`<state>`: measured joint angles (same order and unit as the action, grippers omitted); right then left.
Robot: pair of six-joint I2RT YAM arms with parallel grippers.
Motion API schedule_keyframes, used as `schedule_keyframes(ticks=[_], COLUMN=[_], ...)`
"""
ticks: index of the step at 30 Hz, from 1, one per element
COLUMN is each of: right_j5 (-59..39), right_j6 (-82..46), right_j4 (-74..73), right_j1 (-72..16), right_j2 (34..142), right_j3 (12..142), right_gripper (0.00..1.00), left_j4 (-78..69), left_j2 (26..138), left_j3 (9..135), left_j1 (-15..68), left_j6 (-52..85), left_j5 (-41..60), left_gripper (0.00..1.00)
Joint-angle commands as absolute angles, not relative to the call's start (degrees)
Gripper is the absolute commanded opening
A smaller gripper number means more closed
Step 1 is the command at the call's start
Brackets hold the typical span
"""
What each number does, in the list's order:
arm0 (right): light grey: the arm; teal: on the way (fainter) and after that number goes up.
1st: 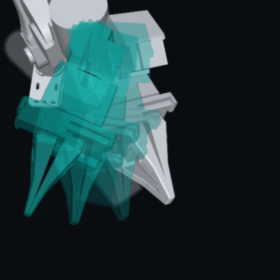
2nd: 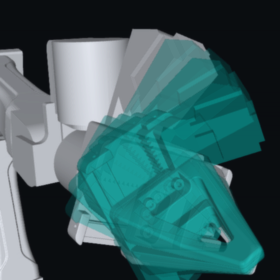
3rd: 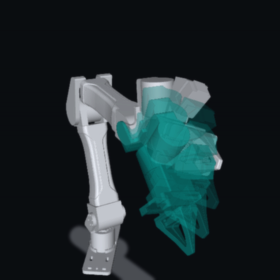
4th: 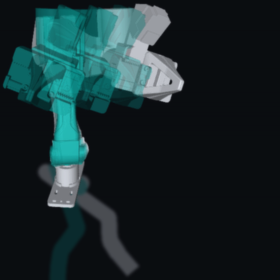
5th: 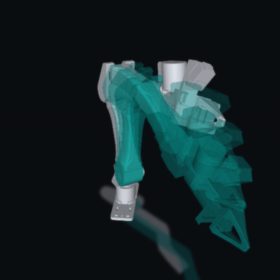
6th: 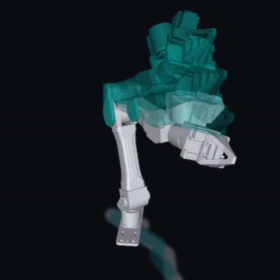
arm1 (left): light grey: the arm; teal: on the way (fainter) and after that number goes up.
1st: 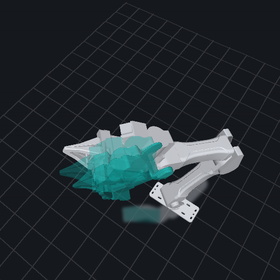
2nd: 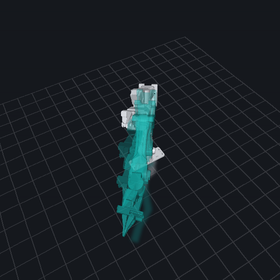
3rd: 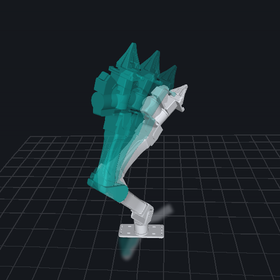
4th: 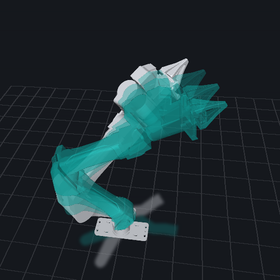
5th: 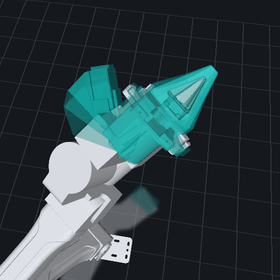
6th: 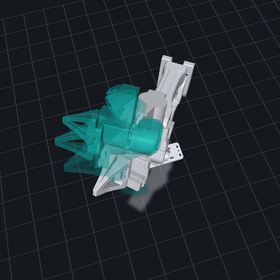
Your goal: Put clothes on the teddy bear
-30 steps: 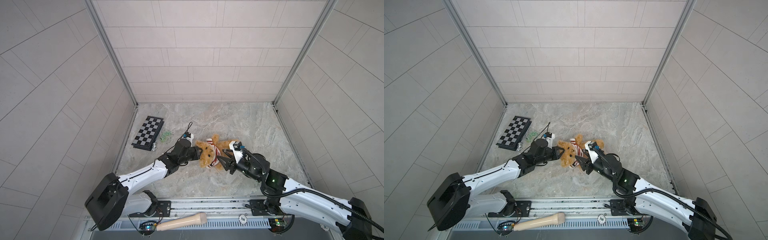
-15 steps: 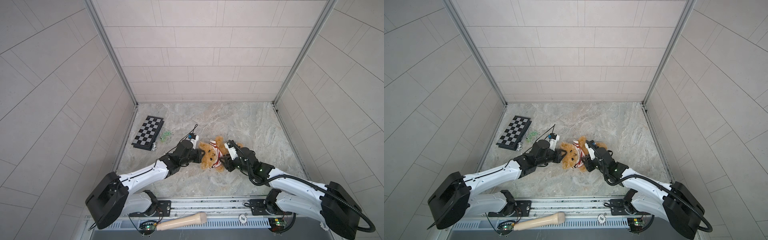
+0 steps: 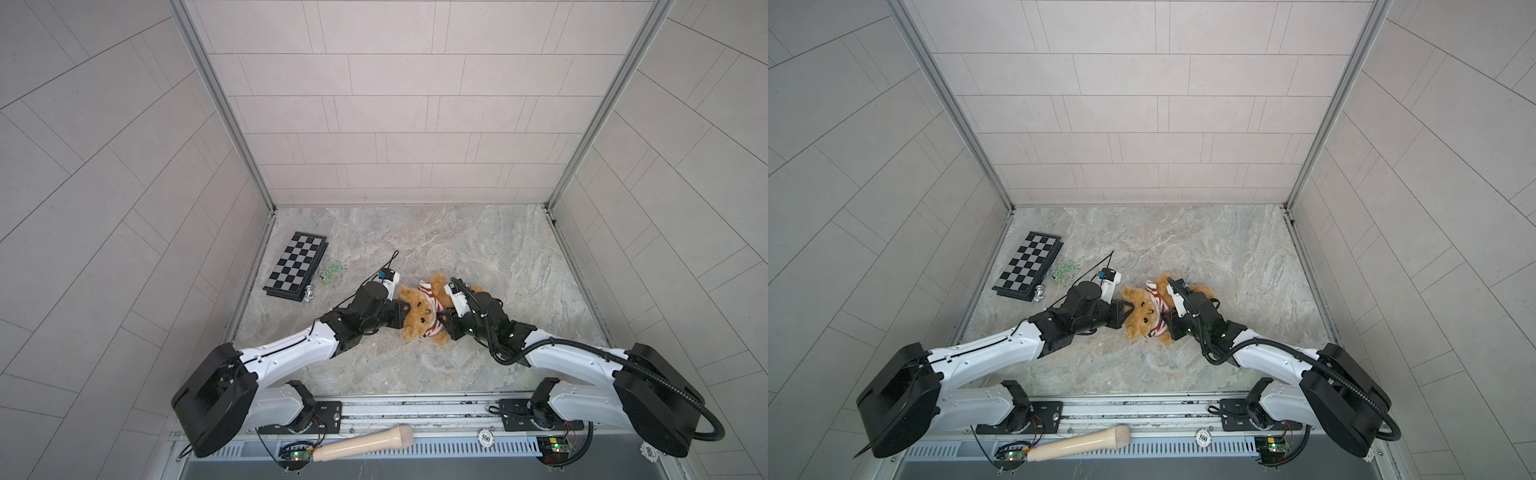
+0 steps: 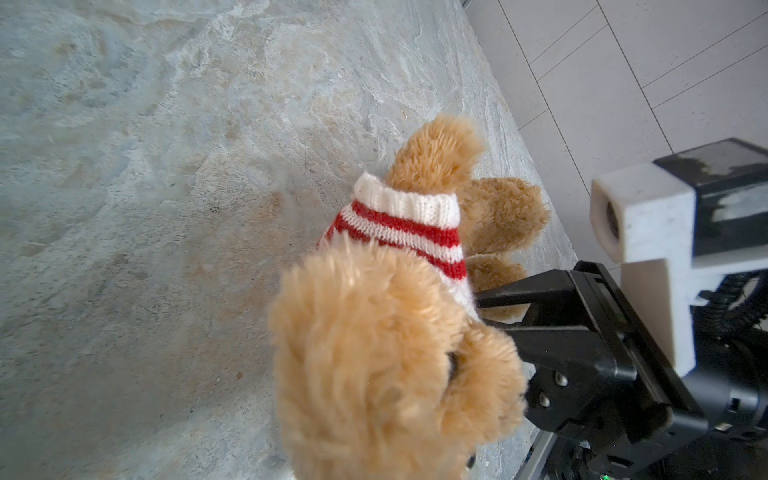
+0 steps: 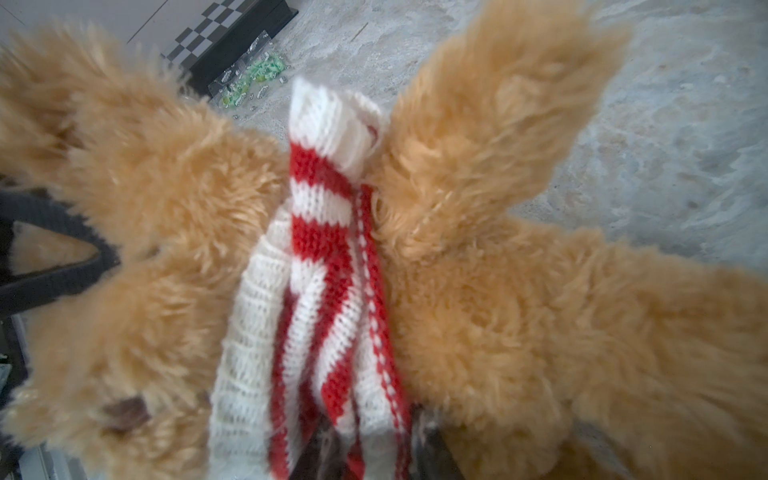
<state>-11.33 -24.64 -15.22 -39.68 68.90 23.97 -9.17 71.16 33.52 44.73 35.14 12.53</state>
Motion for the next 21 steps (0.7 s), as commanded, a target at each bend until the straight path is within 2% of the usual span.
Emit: schedule_keyframes(ticks=[1,9,21], right_j5=[-10.4,-9.3,-8.5], right_j6=[-25.1,-25.2,-25.2], right_j4=[-16.7,-17.8,-17.5], right_j1=[-39.4,-39.1,-38.8], right_j2=[69.7,70.0,68.8], right_j3=[24.4,23.9,23.1], right_gripper=[0.24,0.12,0.02], left_j4=[-7.6,-8.0,-6.8], left_j2=[71.6,71.4,70.6], left_j3=[34.4,33.9,34.3], left_j1=[45.6,45.7,46.3], left_j6=[34.1,34.0,33.6], left_j5=[13.4,13.3,12.6], left_gripper=[0.00,0.00,0.00])
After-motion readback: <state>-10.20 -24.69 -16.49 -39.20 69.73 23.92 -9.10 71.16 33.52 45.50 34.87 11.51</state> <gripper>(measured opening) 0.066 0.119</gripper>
